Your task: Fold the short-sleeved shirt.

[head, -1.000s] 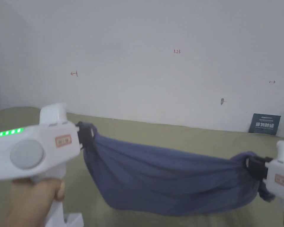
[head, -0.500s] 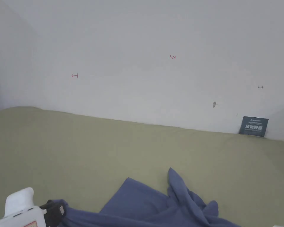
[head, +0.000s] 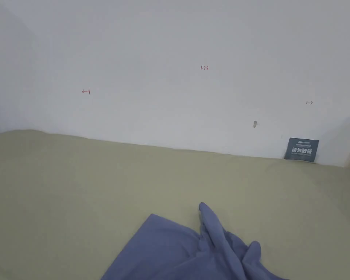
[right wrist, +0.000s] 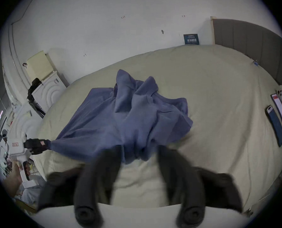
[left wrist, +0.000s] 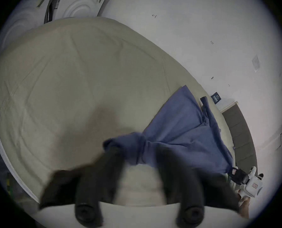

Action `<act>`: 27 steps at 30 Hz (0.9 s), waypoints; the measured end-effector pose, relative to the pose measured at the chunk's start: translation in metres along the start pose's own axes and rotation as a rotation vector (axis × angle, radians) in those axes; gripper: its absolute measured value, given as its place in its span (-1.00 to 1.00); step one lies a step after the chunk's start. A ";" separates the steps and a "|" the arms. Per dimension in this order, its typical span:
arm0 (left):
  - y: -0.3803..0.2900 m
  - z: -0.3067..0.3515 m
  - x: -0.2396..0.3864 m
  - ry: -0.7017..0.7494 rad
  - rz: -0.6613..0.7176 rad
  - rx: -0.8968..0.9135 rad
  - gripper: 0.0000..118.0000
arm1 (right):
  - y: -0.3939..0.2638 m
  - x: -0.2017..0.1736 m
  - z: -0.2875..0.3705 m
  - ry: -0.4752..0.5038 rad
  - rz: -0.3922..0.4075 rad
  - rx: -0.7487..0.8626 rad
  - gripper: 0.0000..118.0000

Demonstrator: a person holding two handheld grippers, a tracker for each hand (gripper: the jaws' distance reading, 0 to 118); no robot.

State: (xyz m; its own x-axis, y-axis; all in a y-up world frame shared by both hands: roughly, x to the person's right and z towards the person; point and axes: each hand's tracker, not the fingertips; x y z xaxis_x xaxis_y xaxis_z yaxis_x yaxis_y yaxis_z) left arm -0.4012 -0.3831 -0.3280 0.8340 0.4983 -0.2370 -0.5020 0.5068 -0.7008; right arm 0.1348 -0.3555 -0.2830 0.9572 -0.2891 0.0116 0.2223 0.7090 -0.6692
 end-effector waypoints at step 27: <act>0.034 0.056 0.017 0.016 -0.527 -0.088 -1.00 | -0.002 -0.020 0.064 -0.132 0.163 0.087 -0.89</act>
State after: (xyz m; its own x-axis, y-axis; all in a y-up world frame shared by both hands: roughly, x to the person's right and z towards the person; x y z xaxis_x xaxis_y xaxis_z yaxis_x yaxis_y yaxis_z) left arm -0.4170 -0.3179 -0.3187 0.9717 0.1810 0.1521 0.0061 0.6242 -0.7813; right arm 0.1273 -0.3094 -0.2343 0.9964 -0.0837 0.0091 0.0722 0.7942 -0.6034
